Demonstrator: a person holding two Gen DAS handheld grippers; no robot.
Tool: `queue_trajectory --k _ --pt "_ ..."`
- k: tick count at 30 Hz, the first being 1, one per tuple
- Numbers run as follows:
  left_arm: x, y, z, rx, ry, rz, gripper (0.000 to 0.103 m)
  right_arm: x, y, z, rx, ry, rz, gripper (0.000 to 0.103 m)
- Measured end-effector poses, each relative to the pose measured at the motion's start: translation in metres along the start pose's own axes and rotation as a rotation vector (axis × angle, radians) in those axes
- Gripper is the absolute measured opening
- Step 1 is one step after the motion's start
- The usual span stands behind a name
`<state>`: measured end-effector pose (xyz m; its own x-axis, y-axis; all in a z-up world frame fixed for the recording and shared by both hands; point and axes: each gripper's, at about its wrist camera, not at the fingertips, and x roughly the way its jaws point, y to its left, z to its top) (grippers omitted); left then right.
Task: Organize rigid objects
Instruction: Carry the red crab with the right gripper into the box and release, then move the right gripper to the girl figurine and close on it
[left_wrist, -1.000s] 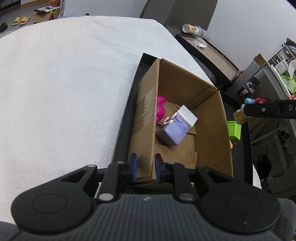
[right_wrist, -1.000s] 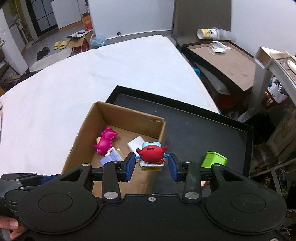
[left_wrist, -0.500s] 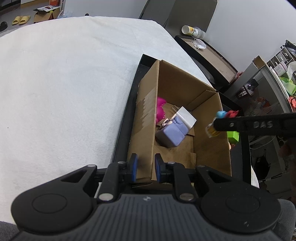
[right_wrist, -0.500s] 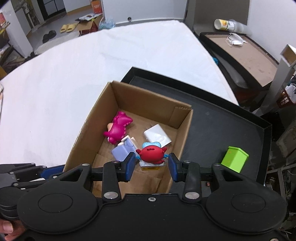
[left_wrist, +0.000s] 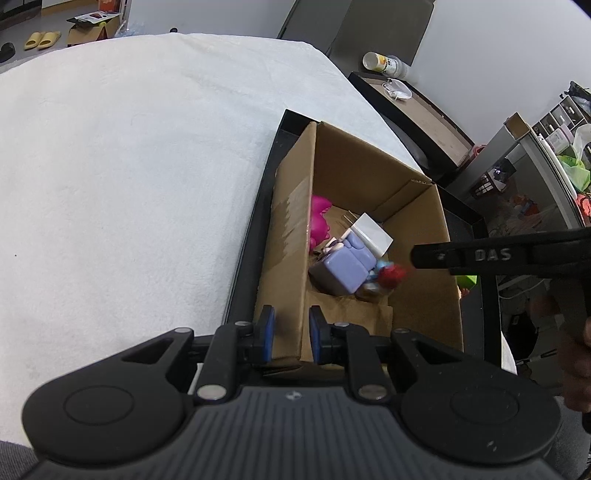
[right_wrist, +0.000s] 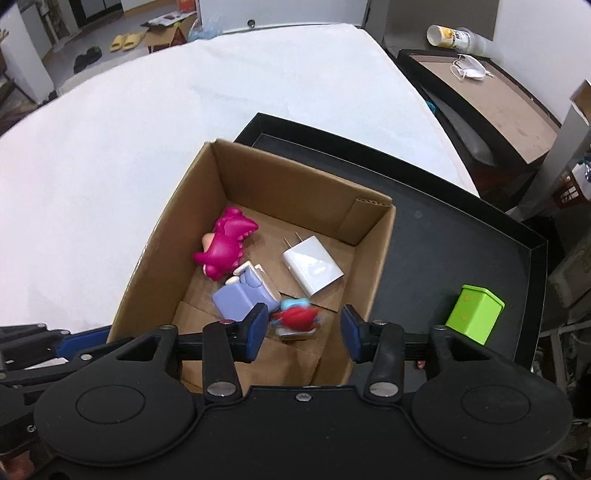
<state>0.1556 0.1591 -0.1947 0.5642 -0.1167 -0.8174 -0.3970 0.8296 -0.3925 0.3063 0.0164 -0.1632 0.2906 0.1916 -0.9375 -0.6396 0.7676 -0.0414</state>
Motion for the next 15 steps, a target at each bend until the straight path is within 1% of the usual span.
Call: queue_trajectory --k 8,15 --pt "0.002 -0.002 0.001 0.002 0.004 0.009 0.019 -0.022 -0.031 -0.008 0.076 -0.040 0.003 0.048" --pt "0.003 -0.003 0.001 0.003 0.003 0.021 0.019 -0.029 -0.065 -0.021 0.137 -0.045 -0.012 0.048"
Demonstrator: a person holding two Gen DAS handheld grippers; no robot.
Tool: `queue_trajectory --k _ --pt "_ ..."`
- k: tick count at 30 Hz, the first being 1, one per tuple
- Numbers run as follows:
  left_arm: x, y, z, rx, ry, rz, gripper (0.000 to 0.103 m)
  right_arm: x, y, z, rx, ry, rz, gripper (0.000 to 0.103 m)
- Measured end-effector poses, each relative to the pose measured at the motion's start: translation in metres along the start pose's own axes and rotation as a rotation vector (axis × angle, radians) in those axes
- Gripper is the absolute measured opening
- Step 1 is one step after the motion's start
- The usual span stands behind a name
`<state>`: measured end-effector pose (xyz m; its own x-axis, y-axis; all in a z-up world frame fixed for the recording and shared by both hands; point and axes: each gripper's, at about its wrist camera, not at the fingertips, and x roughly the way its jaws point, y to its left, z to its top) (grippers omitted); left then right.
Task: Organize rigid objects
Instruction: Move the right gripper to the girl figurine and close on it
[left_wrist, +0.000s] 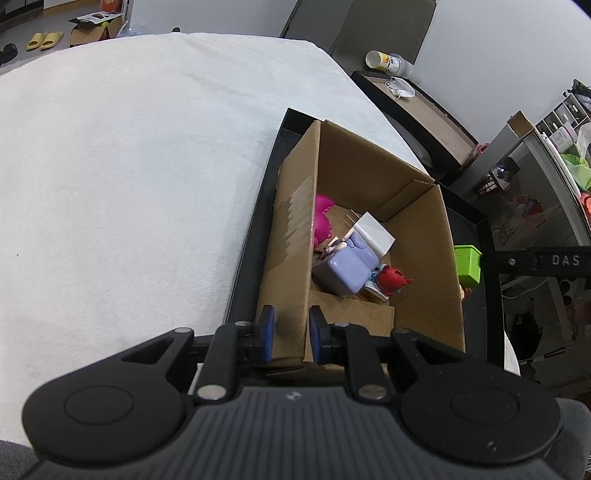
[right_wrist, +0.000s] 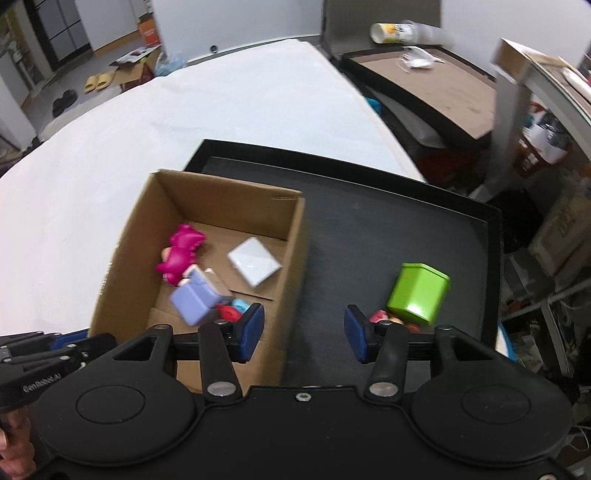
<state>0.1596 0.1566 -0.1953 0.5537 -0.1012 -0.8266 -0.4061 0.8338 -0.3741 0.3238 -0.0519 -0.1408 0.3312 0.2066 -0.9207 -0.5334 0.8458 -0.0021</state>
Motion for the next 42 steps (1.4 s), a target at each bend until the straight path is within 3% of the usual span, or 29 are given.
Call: queue_trajectory --k 25,28,35,42 --pt "0.004 -0.007 -0.001 0.026 0.010 0.047 0.019 0.010 -0.072 -0.035 0.150 0.005 0.008 0.054" --pt "0.005 -0.007 -0.001 0.020 0.011 0.047 0.019 0.015 -0.077 -0.040 0.167 0.009 0.014 0.057" --pt "0.007 -0.007 0.000 0.016 0.017 0.052 0.019 0.030 -0.088 -0.045 0.246 -0.009 0.030 0.081" --pt "0.009 -0.006 0.001 0.007 0.019 0.051 0.019 0.058 -0.096 -0.050 0.357 0.014 0.029 0.082"
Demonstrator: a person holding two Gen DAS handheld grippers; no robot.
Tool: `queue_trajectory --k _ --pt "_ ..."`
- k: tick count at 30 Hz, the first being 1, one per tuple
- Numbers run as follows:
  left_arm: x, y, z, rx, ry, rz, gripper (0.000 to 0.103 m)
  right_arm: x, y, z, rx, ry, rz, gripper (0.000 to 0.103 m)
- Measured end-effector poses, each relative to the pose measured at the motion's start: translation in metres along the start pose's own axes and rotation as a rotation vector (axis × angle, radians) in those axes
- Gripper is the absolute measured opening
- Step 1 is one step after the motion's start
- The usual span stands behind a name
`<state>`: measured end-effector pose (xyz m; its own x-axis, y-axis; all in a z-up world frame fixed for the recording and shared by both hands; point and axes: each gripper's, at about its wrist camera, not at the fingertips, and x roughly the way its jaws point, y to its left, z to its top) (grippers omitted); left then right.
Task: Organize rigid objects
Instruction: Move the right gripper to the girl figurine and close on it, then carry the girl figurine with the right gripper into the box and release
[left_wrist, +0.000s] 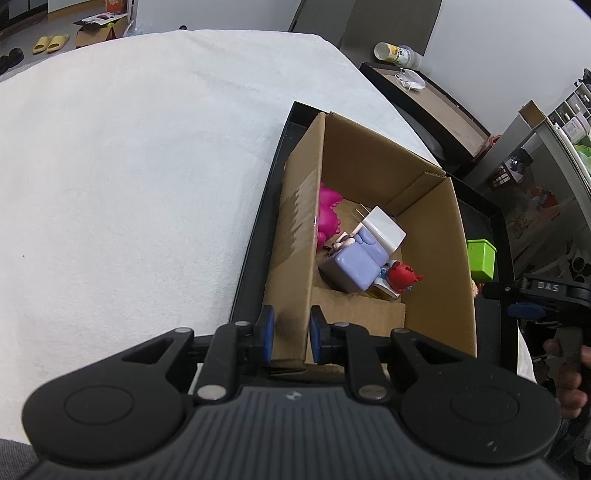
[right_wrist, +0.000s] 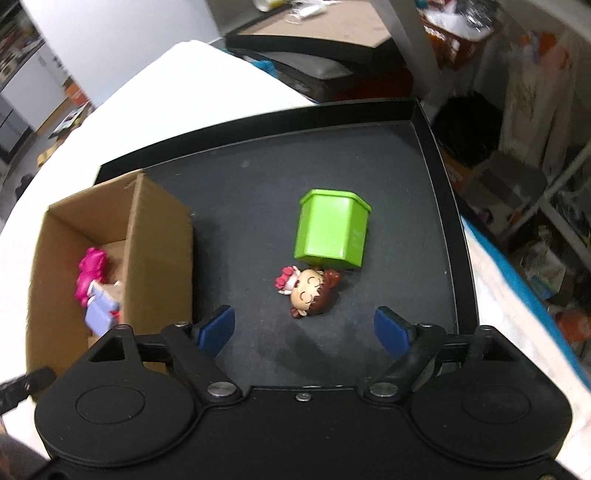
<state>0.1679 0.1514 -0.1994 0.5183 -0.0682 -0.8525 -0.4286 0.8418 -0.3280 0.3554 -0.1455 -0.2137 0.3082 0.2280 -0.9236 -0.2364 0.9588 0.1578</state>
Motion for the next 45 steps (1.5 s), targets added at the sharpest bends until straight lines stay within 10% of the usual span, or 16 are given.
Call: queue_trajectory --k 20,22,23,45 --pt "0.000 -0.002 0.001 0.013 -0.012 0.015 0.016 0.041 0.009 0.005 0.091 -0.022 -0.110 0.082" --pt "0.000 -0.004 0.000 0.023 -0.017 0.025 0.015 0.049 0.012 0.004 0.063 0.010 -0.140 0.069" --pt "0.000 -0.005 0.000 0.029 -0.018 0.031 0.014 0.053 0.011 0.002 0.062 0.034 -0.126 0.045" --pt "-0.002 -0.009 -0.003 0.046 -0.034 0.040 0.014 -0.015 0.016 0.002 -0.024 -0.061 -0.068 0.044"
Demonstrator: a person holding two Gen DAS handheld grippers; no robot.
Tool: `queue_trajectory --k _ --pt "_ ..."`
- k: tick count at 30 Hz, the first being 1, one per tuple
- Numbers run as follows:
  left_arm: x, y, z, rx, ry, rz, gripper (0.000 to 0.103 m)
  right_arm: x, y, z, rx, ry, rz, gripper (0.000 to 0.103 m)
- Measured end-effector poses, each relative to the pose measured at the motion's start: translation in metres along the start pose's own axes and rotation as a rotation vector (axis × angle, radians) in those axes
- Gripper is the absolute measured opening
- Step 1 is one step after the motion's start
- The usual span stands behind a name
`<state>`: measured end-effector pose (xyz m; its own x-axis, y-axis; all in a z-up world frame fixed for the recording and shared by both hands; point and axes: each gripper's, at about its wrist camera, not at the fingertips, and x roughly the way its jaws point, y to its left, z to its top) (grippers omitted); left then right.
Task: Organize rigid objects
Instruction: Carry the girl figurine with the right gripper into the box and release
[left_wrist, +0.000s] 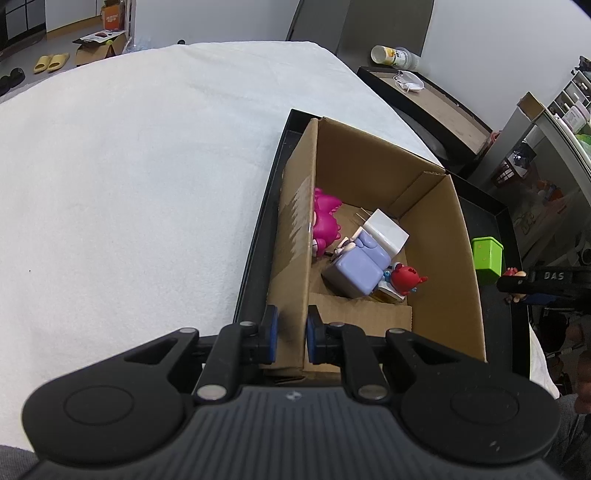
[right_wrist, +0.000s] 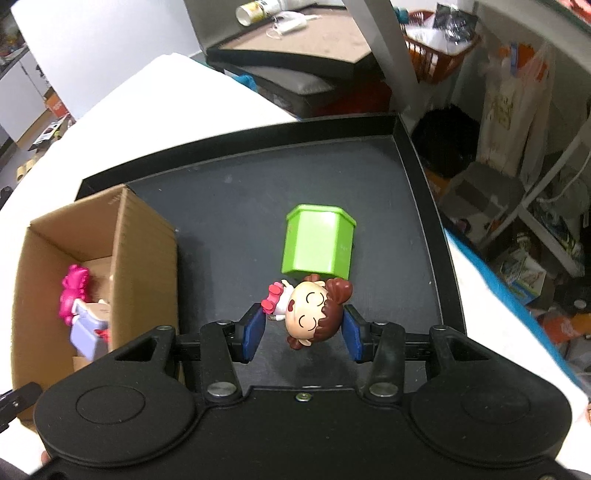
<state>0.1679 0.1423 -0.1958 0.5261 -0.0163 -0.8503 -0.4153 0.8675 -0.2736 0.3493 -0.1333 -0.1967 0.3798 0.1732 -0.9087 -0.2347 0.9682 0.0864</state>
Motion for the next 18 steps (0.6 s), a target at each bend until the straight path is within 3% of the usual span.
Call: queue_trajectory --k 18 --pt "0.000 0.001 0.000 -0.007 0.001 -0.012 0.014 -0.036 0.035 0.007 -0.110 -0.065 0.035 0.044"
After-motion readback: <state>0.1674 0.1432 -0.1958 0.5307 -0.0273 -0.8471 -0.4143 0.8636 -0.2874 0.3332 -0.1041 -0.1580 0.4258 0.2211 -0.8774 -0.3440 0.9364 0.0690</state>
